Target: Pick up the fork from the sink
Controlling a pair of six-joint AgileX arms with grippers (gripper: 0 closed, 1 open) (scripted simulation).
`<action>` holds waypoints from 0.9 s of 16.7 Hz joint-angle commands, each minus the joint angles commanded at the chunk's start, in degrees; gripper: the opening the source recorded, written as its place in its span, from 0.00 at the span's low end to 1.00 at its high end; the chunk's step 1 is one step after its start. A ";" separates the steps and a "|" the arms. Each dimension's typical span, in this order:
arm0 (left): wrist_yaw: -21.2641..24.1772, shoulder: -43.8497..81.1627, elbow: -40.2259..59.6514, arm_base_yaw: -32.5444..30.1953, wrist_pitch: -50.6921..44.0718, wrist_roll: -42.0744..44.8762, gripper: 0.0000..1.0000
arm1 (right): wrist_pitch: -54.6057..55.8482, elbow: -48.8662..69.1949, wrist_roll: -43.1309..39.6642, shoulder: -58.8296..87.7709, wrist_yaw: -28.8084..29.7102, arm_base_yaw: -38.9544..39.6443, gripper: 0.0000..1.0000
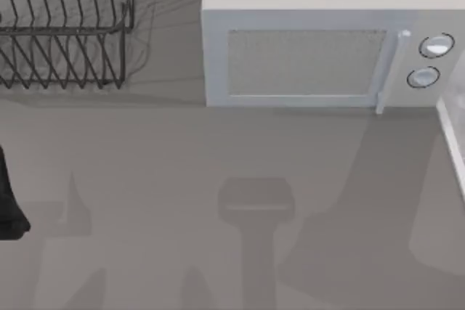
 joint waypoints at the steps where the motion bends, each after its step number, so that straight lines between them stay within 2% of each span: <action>1: 0.00 0.00 0.00 0.00 0.00 0.00 1.00 | -2.68 2.41 0.00 -0.44 -0.01 0.00 0.00; 4: 0.00 0.00 0.00 0.00 0.00 0.00 1.00 | -7.04 6.66 0.01 -1.44 -0.02 0.02 0.00; 10: 0.00 0.00 0.00 0.00 0.00 0.00 1.00 | -7.12 6.10 0.81 -1.97 -0.02 0.25 0.00; 15: 0.00 0.00 0.00 0.00 0.00 0.00 1.00 | -7.45 -5.58 11.60 -11.99 0.40 4.12 0.00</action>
